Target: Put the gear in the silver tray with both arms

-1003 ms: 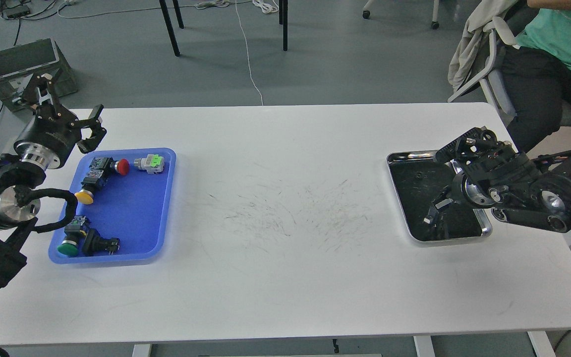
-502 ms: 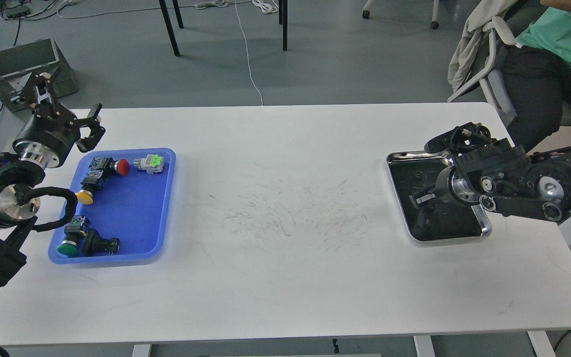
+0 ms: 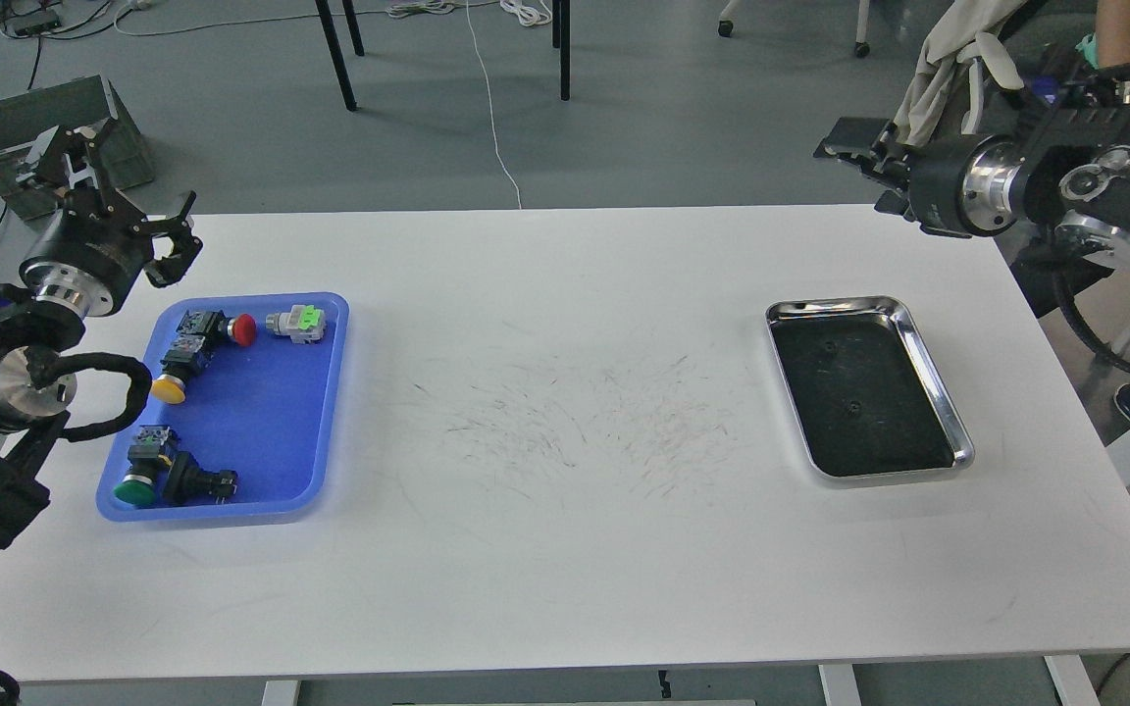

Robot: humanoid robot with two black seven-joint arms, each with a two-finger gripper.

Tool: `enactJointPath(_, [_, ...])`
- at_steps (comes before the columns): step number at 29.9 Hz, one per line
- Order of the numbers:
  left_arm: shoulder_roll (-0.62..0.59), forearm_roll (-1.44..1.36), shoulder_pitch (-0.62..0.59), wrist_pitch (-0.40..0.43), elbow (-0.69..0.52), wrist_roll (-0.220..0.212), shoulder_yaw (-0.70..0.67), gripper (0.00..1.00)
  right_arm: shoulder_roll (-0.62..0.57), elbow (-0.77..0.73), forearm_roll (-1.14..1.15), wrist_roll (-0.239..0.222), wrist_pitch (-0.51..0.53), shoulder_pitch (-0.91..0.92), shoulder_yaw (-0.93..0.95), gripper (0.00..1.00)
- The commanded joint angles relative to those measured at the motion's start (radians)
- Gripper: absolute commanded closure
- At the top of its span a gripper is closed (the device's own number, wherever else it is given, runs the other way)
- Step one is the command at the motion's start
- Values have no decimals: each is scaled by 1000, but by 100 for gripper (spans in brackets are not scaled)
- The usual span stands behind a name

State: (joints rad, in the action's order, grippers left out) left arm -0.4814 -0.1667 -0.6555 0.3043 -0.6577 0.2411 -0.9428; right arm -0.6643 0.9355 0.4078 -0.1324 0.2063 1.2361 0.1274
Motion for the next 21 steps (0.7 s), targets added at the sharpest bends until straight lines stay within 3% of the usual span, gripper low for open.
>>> enactJointPath(1, [9, -2, -32, -34, 23, -3, 4, 2, 2, -99, -257, 2, 4, -157, 306, 2])
enactJointPath(9, [69, -1, -96, -37, 116, -13, 10, 2, 67, -103, -497, 5, 21, -496, 698, 2])
enactJointPath(13, [79, 15, -95, -27, 121, -13, 10, 2, 124, -92, -532, 19, 122, -638, 819, 1])
enactJointPath(17, [125, 16, -84, -25, 122, -3, 7, 2, 199, -92, -534, 25, 162, -688, 909, 1])
enactJointPath(21, [153, 32, -70, -24, 130, 3, -4, 2, 244, -92, -534, 69, 162, -690, 942, 1])
